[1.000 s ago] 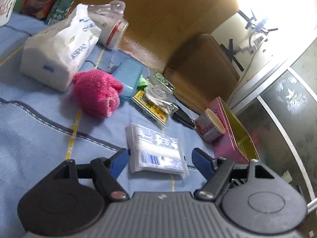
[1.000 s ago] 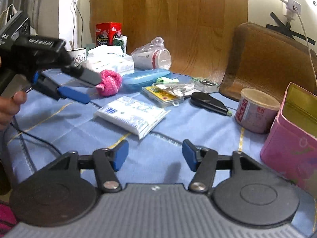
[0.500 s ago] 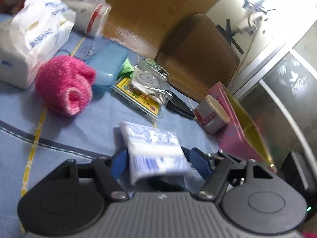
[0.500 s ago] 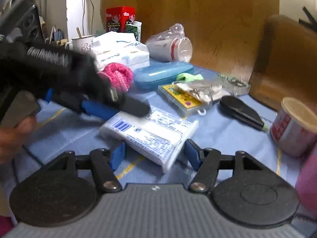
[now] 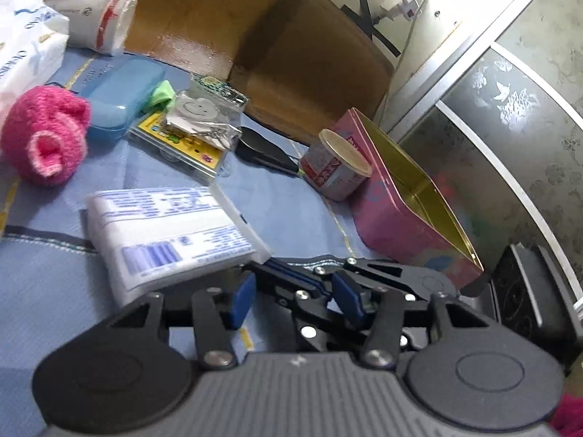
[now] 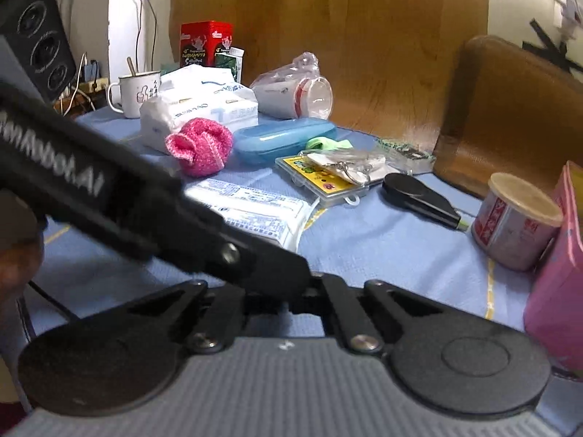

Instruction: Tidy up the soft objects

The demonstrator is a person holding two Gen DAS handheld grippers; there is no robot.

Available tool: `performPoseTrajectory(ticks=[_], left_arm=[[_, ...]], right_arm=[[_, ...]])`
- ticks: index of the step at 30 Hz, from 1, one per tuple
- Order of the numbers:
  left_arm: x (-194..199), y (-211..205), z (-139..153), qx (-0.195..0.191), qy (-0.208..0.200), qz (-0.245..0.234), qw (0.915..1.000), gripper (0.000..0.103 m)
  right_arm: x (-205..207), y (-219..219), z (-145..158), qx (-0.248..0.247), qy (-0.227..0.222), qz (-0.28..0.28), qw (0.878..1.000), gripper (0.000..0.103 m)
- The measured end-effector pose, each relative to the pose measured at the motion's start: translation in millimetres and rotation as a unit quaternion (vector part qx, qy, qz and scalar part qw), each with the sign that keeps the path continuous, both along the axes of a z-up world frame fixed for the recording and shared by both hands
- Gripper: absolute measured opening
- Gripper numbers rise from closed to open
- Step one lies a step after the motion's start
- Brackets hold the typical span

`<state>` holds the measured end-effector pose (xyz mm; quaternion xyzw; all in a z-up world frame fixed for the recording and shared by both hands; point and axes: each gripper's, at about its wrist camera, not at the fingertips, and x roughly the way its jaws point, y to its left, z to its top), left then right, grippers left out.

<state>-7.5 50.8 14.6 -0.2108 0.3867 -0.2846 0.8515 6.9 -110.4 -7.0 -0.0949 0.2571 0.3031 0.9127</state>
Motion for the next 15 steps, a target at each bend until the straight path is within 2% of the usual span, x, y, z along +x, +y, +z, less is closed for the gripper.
performPoseTrajectory(ticks=[3,4,6,8,15], left_arm=[[-10,14,4,0.000,-0.013,0.018,0.9997,0.061],[-12,20,5,-0.001,-0.016,0.028,0.9995,0.061],[-14,34,5,-0.010,-0.015,0.049,0.9986,0.064],[-15,48,3,-0.024,-0.013,0.073,0.9969,0.064],[-20,74,7,-0.054,-0.026,0.092,0.9939,0.073]], right_arm=[[-2,2,0,-0.007,-0.005,0.005,1.000,0.007],[-2,2,1,-0.009,-0.007,0.005,1.000,0.010],[-1,5,0,-0.014,-0.012,0.001,1.000,0.023],[2,8,1,-0.021,-0.021,0.000,1.000,0.048],[2,26,0,-0.061,-0.058,0.020,0.996,0.056]])
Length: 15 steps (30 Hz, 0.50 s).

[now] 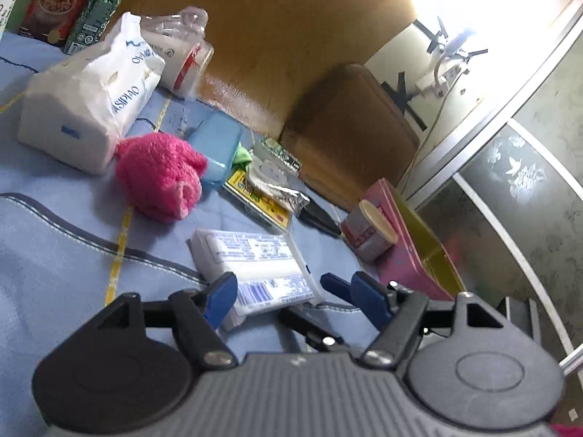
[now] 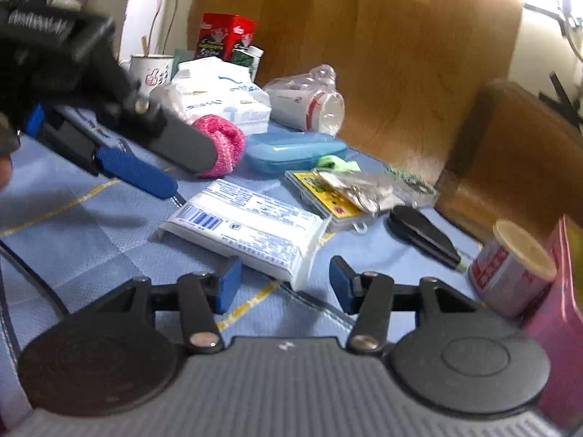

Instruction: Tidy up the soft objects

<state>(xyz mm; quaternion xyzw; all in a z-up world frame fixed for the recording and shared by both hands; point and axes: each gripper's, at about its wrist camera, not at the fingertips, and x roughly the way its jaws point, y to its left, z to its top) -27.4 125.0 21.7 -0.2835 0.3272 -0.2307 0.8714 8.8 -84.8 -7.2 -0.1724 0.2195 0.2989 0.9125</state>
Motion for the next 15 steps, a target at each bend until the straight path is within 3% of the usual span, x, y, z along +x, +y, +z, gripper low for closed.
performPoseTrajectory(ticks=[3,11,13,15], left_arm=[[0,4,-1,-0.008,-0.001,0.002,1.0000,0.082],[14,9,-10,-0.020,0.011,-0.008,0.9997,0.089],[19,8,-13,-0.021,0.015,-0.011,0.9996,0.087],[21,5,-14,-0.018,0.015,-0.011,0.9997,0.084]], right_arm=[[1,9,1,-0.013,-0.011,0.004,1.000,0.064],[2,31,2,-0.041,-0.031,0.015,0.999,0.065],[2,35,2,-0.042,-0.032,0.019,0.998,0.062],[3,38,2,-0.038,-0.025,0.024,0.999,0.051]])
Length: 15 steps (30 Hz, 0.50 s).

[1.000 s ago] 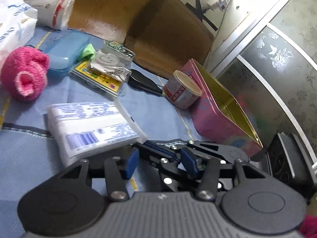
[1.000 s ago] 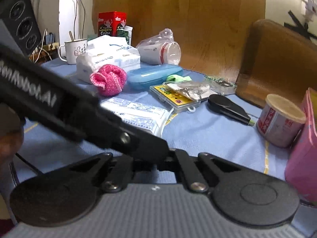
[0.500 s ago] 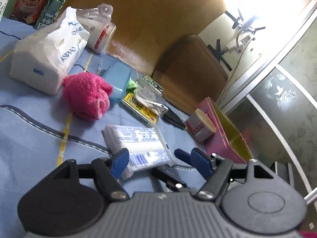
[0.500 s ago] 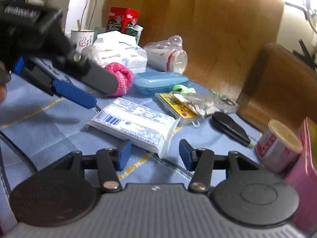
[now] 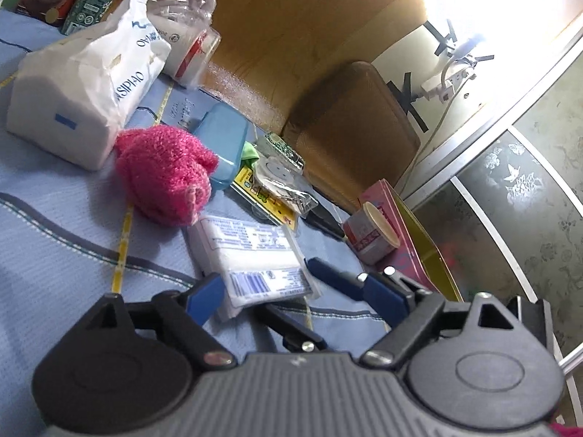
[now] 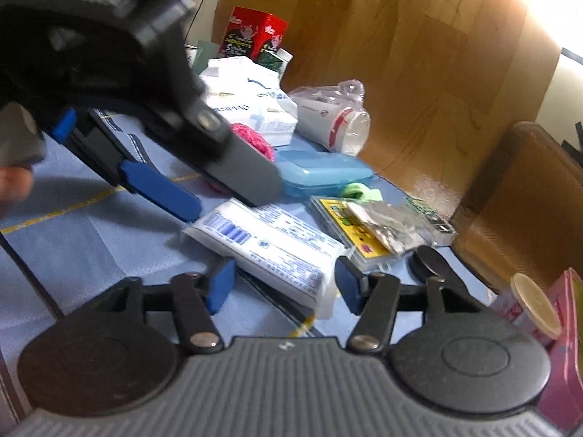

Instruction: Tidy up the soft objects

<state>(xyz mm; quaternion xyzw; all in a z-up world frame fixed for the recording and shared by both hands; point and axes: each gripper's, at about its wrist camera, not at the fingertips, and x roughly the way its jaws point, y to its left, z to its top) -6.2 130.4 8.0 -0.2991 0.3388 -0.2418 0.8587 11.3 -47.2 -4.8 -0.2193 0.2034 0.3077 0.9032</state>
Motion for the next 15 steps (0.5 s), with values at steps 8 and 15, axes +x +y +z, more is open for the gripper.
performPoseTrajectory(ticks=[8,15], left_arm=[[-5,-1,3,-0.006,-0.009,-0.017,0.9998,0.083],[-14,17,15,0.001,-0.026,0.009,0.9996,0.087]], right_arm=[[-17,5,3,0.002,-0.016,0.015,1.000,0.026],[-6,-29,13,0.077,0.064,-0.010,0.995,0.034]])
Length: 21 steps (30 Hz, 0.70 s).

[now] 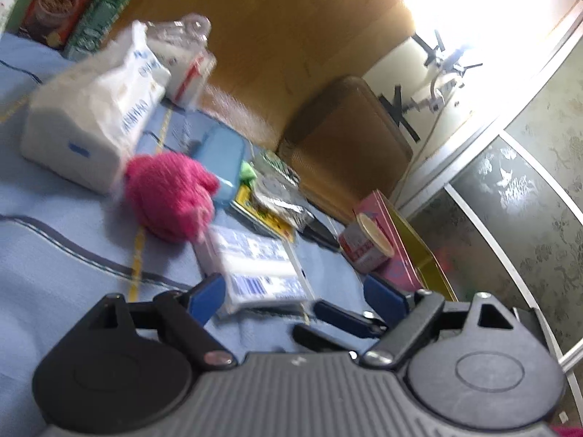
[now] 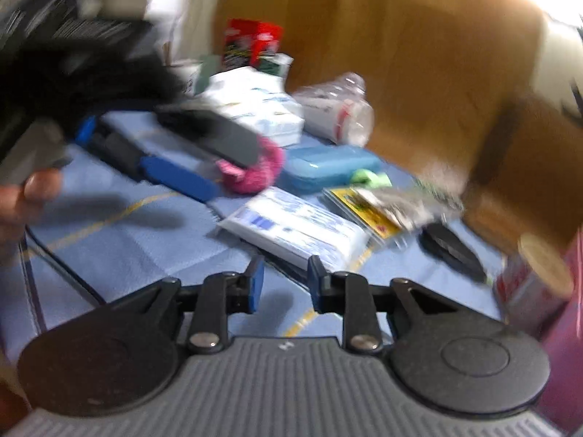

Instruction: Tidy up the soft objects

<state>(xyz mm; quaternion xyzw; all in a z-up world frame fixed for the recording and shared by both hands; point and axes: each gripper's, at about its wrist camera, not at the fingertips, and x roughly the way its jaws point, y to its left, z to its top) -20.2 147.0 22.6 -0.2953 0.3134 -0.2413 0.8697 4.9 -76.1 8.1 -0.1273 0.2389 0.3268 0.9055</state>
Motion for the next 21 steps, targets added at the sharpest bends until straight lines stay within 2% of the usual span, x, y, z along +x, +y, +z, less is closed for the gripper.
performPoseTrajectory(ticks=[1,3,4,6,9,11,15,19,21], left_arm=[[1,3,1,0.001,-0.001,0.003,1.0000,0.087],[4,6,2,0.006,0.002,0.010,0.9999,0.087],[5,7,2,0.009,0.005,0.012,0.9999,0.087],[9,9,0,0.008,0.011,0.014,0.9998,0.087],[16,11,-4,-0.001,0.025,0.016,0.9996,0.086],[20,10,-6,-0.003,0.031,0.014,0.9994,0.086],[28,5,-7,-0.001,0.038,0.008,0.9993,0.084],[33,-2,-16,-0.004,0.052,0.003,0.9986,0.082],[34,-6,-21,-0.001,0.048,0.004,0.9988,0.080]], right_arm=[[7,-9,2,0.027,0.027,-0.010,0.999,0.036],[27,-30,3,0.092,0.101,-0.031,0.990,0.036],[38,-40,1,0.128,0.143,-0.041,0.981,0.036],[58,-56,-3,0.198,0.220,-0.056,0.954,0.038],[71,-65,-11,0.262,0.292,-0.067,0.917,0.038],[74,-64,-13,0.272,0.306,-0.071,0.909,0.038],[79,-61,-12,0.267,0.305,-0.075,0.911,0.038],[93,-68,-12,0.280,0.304,-0.076,0.907,0.038],[99,-61,-17,0.283,0.328,-0.073,0.898,0.039]])
